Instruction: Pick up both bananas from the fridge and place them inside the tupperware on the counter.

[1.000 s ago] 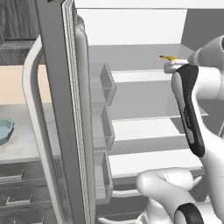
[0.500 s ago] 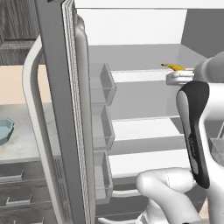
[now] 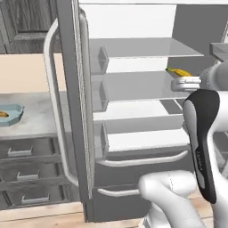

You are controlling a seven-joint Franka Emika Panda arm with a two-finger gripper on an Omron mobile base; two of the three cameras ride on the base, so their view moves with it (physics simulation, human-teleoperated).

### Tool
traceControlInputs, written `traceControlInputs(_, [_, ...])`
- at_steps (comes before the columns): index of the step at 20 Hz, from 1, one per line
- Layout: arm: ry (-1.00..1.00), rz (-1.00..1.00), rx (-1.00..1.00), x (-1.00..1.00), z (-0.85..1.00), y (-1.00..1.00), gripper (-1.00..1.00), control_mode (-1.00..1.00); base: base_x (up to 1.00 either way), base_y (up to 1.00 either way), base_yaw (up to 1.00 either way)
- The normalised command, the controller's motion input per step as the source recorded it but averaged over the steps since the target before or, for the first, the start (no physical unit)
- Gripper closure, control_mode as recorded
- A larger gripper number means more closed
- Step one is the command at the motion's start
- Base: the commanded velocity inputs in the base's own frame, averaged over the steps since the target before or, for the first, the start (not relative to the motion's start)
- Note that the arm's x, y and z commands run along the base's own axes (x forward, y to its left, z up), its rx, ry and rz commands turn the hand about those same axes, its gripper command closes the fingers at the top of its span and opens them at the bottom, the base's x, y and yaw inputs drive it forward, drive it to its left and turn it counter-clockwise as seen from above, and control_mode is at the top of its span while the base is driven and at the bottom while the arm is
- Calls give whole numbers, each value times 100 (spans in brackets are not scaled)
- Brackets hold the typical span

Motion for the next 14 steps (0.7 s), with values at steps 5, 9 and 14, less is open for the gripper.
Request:
traceControlInputs(5, [0,0,0,0,0,0,100,100,-96,38,0])
traceControlInputs(9, [0,0,0,0,0,0,100,100,-98,58,0])
traceControlInputs(14, [0,0,0,0,0,0,100,100,-89,79,15])
